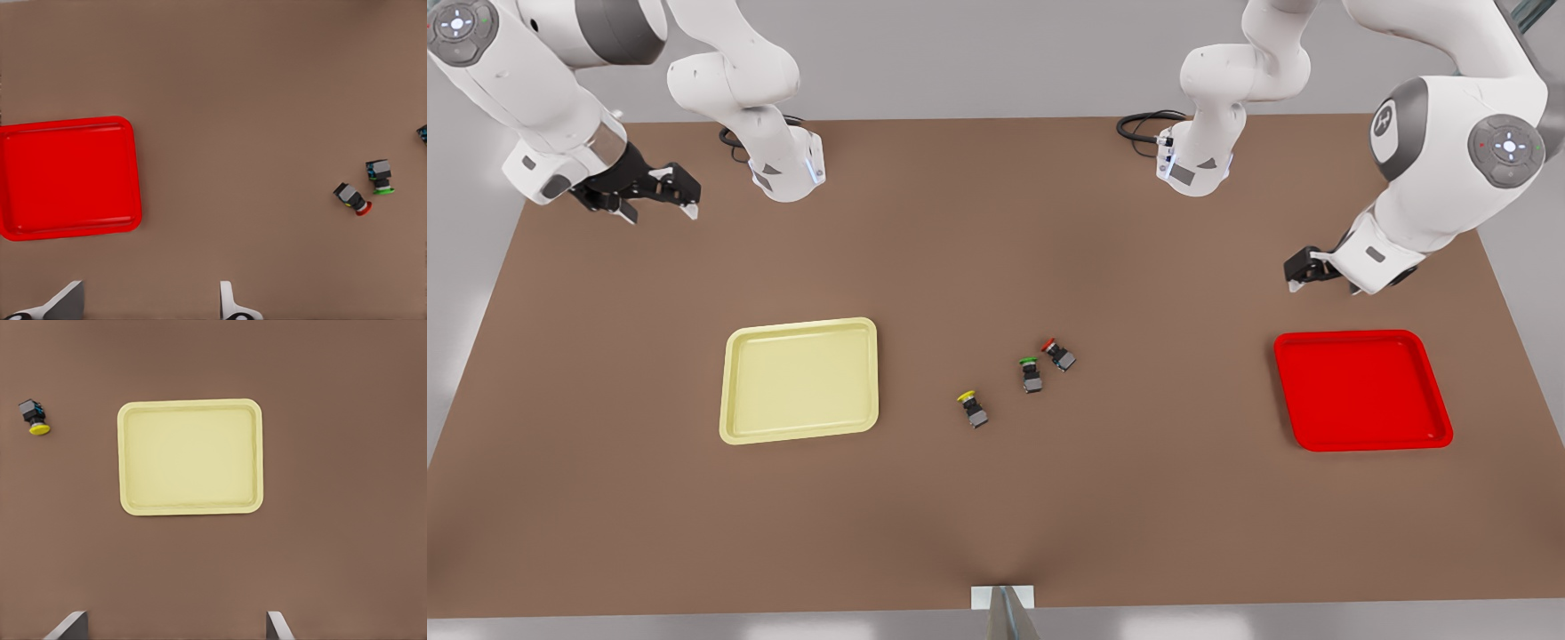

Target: Place the switches on the corresponding trays according to their colors

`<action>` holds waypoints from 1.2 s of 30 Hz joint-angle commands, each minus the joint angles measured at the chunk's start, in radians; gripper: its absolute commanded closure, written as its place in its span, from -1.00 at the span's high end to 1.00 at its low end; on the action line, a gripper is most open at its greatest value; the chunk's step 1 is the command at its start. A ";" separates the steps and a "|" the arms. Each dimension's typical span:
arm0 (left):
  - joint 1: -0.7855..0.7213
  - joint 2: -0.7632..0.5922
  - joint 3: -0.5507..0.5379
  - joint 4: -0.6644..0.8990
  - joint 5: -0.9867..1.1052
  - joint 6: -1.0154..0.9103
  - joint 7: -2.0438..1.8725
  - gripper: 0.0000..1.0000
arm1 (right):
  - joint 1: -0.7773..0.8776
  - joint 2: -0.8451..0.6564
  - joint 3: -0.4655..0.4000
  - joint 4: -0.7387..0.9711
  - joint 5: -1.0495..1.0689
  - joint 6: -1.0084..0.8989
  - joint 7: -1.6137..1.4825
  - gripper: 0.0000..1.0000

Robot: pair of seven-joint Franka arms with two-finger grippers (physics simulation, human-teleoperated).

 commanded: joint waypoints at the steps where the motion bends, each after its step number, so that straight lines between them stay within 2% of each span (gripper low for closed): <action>1: 0.004 0.000 -0.001 0.000 0.003 -0.002 -0.002 1.00 | 0.003 0.001 0.000 0.001 0.000 0.001 0.000 1.00; 6: 0.004 0.008 -0.023 0.017 0.009 -0.006 -0.020 1.00 | 0.010 0.044 0.008 0.021 0.009 0.048 0.009 1.00; 8: 0.002 0.038 -0.075 0.023 0.007 -0.017 -0.101 1.00 | 0.018 0.258 0.127 0.206 0.011 0.048 0.014 1.00; 9: 0.002 0.104 -0.144 0.064 0.010 -0.015 -0.230 1.00 | 0.020 0.366 0.190 0.249 0.050 0.099 0.012 1.00; 10: 0.001 0.161 -0.184 0.107 0.010 -0.014 -0.338 1.00 | 0.026 0.398 0.230 0.251 0.038 0.157 0.014 1.00; 11: -0.007 0.230 -0.248 0.143 0.023 -0.006 -0.533 1.00 | 0.036 0.471 0.235 0.265 0.040 0.199 0.002 1.00; 12: -0.027 0.277 -0.273 0.146 0.018 -0.005 -0.616 1.00 | 0.078 0.608 0.236 0.378 0.040 0.219 0.002 1.00; 14: -0.055 0.357 -0.322 0.155 0.016 0.100 -0.896 1.00 | 0.161 0.841 0.235 0.529 -0.003 0.393 0.017 1.00; 17: -0.142 0.429 -0.331 0.157 0.030 0.213 -1.189 1.00 | 0.248 1.047 0.229 0.681 -0.028 0.447 0.067 1.00; 21: -0.245 0.595 -0.331 0.307 0.104 0.250 -1.399 1.00 | 0.311 1.139 0.233 0.699 -0.026 0.640 0.078 1.00; 24: -0.271 0.615 -0.333 0.278 0.127 0.258 -1.422 0.99 | 0.343 1.185 0.235 0.742 -0.026 0.644 0.077 1.00; 30: -0.289 0.584 -0.340 0.135 0.128 0.284 -1.408 0.99 | 0.342 1.236 0.235 0.740 -0.017 0.644 0.078 1.00; 32: -0.289 0.580 -0.331 0.052 0.139 0.380 -1.408 0.99 | 0.342 1.248 0.236 0.740 -0.018 0.645 0.078 1.00; 36: -0.289 0.506 -0.291 -0.185 0.136 0.695 -1.404 0.99 | 0.342 1.277 0.236 0.745 -0.015 0.647 0.081 1.00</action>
